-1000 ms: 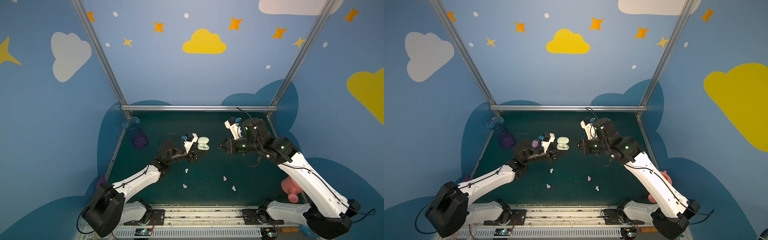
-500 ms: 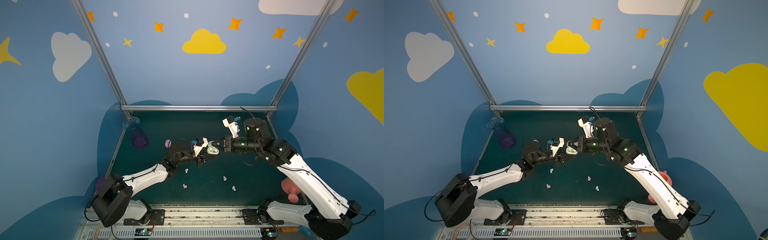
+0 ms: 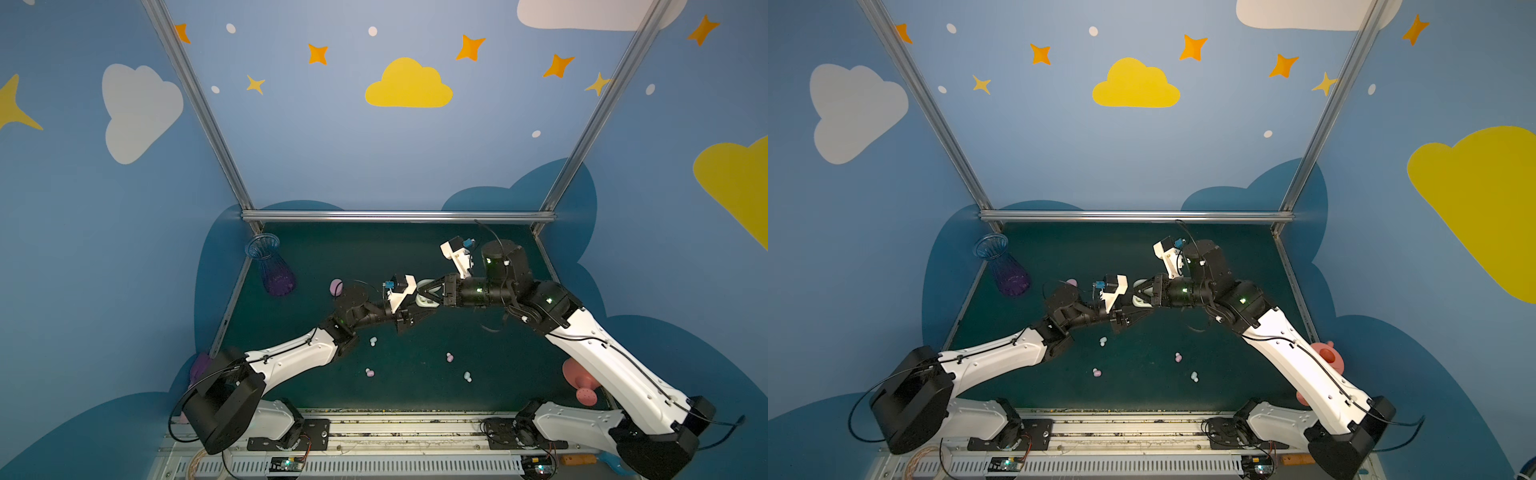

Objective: Insert wireless bluetooth earbuds into charging case
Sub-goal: Insert the wireless bluetooth earbud into the charging case.

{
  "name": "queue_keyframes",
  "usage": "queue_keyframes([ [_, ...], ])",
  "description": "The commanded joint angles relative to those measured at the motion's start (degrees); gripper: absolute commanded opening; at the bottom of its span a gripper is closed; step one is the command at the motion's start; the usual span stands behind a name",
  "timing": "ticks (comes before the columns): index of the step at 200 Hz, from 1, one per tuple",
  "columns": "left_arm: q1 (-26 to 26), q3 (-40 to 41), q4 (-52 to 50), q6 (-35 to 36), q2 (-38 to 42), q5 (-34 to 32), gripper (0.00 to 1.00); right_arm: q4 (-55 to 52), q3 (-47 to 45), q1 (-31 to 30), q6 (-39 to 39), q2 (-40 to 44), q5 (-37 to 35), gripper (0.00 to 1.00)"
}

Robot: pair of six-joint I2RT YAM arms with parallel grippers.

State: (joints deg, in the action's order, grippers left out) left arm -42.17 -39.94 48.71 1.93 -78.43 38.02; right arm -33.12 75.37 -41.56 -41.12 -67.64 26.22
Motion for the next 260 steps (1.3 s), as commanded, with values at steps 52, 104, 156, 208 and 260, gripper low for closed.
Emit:
queue_keyframes([
  [52, -0.5, -0.8, 3.4, 0.2, 2.0, -0.2, 0.18, 1.3, -1.5, 0.4, -0.5, 0.2, -0.1, 0.16],
  [104, -0.6, -0.5, 2.5, 1.0, 3.2, -1.0, 0.18, 0.1, -1.3, 0.3, -0.5, 0.3, -0.1, 0.24],
  [156, -0.5, -0.3, 2.3, 1.3, 3.5, -1.5, 0.18, -1.5, -1.0, 0.3, -0.1, 0.9, -0.8, 0.39],
  [208, -0.5, -0.5, 1.7, 1.4, 3.4, -1.8, 0.18, -2.4, -0.1, 0.3, -0.2, 1.0, -0.2, 0.44],
  [260, -0.4, -0.6, 1.3, 1.6, 3.4, -2.1, 0.18, -3.6, 0.0, 0.4, -0.3, 1.6, 0.4, 0.45],
])
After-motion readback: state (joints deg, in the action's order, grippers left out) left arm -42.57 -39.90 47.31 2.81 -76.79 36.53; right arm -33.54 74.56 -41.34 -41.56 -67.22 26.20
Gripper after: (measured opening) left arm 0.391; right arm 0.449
